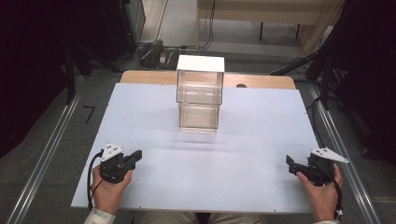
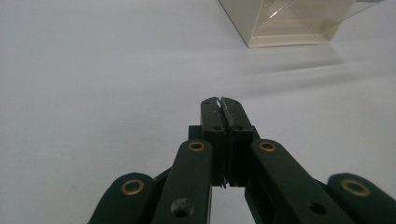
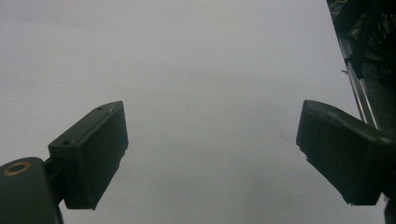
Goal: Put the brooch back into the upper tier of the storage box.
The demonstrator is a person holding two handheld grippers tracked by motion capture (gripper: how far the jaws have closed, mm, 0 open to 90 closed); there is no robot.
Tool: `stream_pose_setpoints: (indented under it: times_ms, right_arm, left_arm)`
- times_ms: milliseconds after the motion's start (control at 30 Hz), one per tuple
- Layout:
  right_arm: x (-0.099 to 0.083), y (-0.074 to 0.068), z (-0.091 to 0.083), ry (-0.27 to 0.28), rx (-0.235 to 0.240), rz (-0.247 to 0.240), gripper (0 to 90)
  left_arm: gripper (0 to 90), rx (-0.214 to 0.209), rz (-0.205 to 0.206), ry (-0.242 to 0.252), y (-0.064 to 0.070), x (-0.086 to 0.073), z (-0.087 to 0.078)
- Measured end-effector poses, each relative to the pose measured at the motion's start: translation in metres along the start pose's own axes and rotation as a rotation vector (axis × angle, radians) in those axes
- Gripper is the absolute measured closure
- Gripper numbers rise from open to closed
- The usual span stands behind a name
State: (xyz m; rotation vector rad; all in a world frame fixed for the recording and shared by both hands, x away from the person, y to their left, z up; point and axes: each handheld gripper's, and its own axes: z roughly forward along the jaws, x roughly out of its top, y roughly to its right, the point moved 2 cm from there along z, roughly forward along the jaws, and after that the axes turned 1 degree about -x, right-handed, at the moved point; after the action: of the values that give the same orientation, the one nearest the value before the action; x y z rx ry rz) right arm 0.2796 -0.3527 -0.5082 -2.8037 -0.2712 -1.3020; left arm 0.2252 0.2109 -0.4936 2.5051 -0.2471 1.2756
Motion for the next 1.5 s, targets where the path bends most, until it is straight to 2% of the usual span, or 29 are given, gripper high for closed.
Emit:
stream_pose_setpoints:
  times_ms: [200,667,1033,1500]
  right_arm:
    - [0.000,0.000,0.000,0.000,0.003,-0.001,7.4]
    - [0.000,0.000,0.000,0.005,0.007,-0.001,7.5]
    - [0.000,0.000,0.000,0.002,0.007,0.005,7.5]
    - [0.000,0.000,0.000,0.006,0.014,-0.001,7.5]
  left_arm:
    - [90.0,-0.005,0.016,0.010,0.004,0.006,-0.001]
    - [90.0,-0.013,0.025,0.024,0.009,0.016,-0.002]
    - [90.0,-0.050,0.029,0.045,0.021,0.030,0.003]
    - [90.0,-0.070,0.030,0.056,0.027,0.040,0.007]
